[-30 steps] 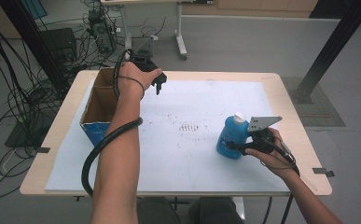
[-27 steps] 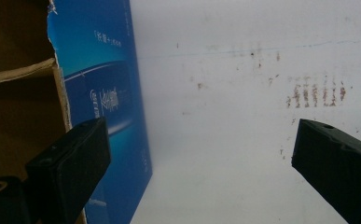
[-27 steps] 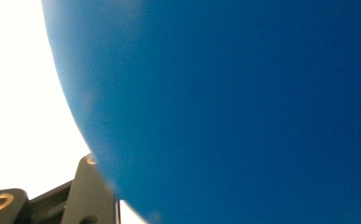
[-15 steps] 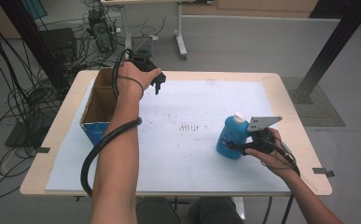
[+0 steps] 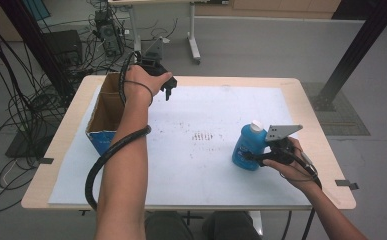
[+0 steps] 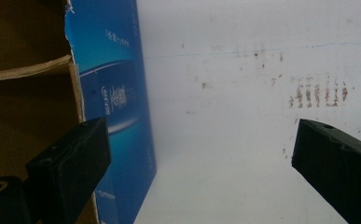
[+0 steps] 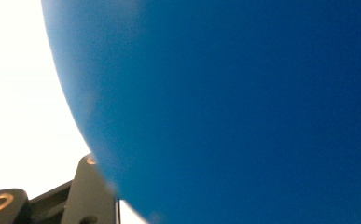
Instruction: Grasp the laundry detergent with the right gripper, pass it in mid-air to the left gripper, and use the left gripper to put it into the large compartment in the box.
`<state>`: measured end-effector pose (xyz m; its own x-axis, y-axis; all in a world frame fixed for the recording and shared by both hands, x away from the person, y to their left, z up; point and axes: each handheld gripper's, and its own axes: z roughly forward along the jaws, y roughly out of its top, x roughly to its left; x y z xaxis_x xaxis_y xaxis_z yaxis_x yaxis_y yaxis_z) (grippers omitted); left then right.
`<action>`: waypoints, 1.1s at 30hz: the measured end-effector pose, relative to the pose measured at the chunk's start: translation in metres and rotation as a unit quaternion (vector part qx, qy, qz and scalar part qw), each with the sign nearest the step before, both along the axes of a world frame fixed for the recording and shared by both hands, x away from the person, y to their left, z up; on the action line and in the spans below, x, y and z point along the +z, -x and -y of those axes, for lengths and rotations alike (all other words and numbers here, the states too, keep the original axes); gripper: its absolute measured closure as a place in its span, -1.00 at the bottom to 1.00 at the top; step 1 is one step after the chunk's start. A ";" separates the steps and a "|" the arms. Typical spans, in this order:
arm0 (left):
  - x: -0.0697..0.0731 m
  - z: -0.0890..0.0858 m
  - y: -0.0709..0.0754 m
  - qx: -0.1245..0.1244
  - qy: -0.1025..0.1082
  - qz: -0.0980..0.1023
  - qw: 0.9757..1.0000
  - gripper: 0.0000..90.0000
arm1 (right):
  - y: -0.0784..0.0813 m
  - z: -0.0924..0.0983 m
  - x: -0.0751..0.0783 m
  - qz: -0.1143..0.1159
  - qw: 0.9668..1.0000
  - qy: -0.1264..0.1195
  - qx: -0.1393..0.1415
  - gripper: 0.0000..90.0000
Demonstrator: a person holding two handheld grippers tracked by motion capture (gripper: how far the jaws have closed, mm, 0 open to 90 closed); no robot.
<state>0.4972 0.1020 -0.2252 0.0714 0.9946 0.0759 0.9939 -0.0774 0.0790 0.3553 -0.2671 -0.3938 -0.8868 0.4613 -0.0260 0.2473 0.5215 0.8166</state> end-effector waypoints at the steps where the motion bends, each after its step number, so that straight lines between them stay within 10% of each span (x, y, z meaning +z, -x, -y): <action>1: 0.000 0.000 0.000 0.001 0.000 0.000 1.000 -0.89 | 0.000 0.000 0.000 0.000 1.000 0.000 -0.001 -0.03; 21: 0.020 -0.001 0.009 -0.034 0.002 0.000 0.999 -0.89 | 0.002 -0.010 0.012 -0.026 0.999 0.031 -0.012 -0.02; 33: 0.055 -0.005 0.020 -0.098 0.018 0.020 0.995 -0.89 | -0.002 -0.037 0.063 -0.044 0.999 0.012 -0.013 -0.02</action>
<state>0.4768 0.1066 -0.1705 0.2610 0.9642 0.0468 0.9563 -0.2649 0.1240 0.3574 -0.2297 -0.3304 -0.8736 0.4849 0.0406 0.3320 0.5329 0.7783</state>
